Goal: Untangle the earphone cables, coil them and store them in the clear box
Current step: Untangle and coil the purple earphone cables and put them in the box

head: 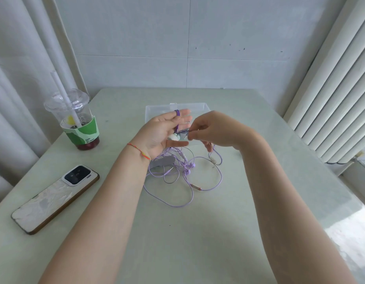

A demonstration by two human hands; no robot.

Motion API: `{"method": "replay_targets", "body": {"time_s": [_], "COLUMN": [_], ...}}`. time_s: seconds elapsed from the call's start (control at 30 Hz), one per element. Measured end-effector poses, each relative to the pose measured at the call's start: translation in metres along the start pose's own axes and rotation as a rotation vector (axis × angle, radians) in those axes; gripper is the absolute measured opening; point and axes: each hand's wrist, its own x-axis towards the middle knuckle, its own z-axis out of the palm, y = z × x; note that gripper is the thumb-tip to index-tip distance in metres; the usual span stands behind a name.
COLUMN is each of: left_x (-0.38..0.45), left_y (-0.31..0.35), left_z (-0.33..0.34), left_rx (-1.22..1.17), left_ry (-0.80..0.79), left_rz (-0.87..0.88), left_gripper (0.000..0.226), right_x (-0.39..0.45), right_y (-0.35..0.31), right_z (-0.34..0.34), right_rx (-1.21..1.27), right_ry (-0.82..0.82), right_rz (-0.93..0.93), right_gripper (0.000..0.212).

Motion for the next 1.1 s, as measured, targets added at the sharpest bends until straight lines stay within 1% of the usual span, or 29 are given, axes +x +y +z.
{"method": "replay_targets", "body": {"time_s": [0.1, 0.2, 0.27, 0.37, 0.5, 0.6, 0.73, 0.77, 0.83, 0.97, 1.03, 1.1], "left_x": [-0.003, -0.007, -0.007, -0.008, -0.008, -0.008, -0.005, -0.005, -0.005, -0.005, -0.003, -0.002], "left_y": [0.000, 0.004, 0.005, 0.006, 0.007, 0.010, 0.012, 0.012, 0.011, 0.012, 0.010, 0.007], "left_z": [0.003, 0.005, 0.004, 0.004, 0.001, -0.004, -0.006, -0.005, -0.002, -0.002, -0.004, -0.004], "left_rx": [0.172, 0.250, 0.203, 0.130, 0.019, -0.167, -0.483, -0.538, -0.593, -0.594, -0.505, -0.337], "left_ry": [-0.061, -0.141, -0.185, -0.249, -0.226, -0.225, -0.272, -0.281, -0.244, -0.158, -0.094, -0.011], "left_rz": [-0.064, -0.128, -0.173, -0.217, -0.229, -0.226, -0.170, -0.142, -0.082, 0.054, 0.093, 0.104], "left_gripper": [0.025, 0.028, 0.032, 0.031, 0.030, 0.026, 0.023, 0.024, 0.027, 0.028, 0.026, 0.025], "right_x": [-0.002, 0.002, 0.005, 0.008, 0.011, 0.013, 0.015, 0.016, 0.018, 0.014, 0.010, 0.006], "right_y": [0.001, 0.005, 0.008, 0.012, 0.019, 0.027, 0.030, 0.028, 0.023, 0.013, 0.008, 0.005], "right_z": [-0.006, -0.007, -0.006, -0.005, -0.003, -0.005, -0.003, 0.000, 0.006, 0.010, 0.008, 0.005], "right_rx": [0.069, 0.159, 0.175, 0.210, 0.231, 0.214, 0.189, 0.157, 0.077, -0.006, -0.010, -0.008], "right_ry": [0.143, 0.302, 0.357, 0.374, 0.382, 0.412, 0.355, 0.328, 0.254, 0.093, 0.031, 0.004], "right_rz": [-0.032, -0.069, -0.092, -0.119, -0.116, -0.071, -0.045, -0.052, -0.063, -0.064, -0.058, -0.054], "right_gripper": [0.011, 0.008, 0.006, 0.008, 0.008, 0.010, 0.013, 0.014, 0.015, 0.017, 0.017, 0.016]}}
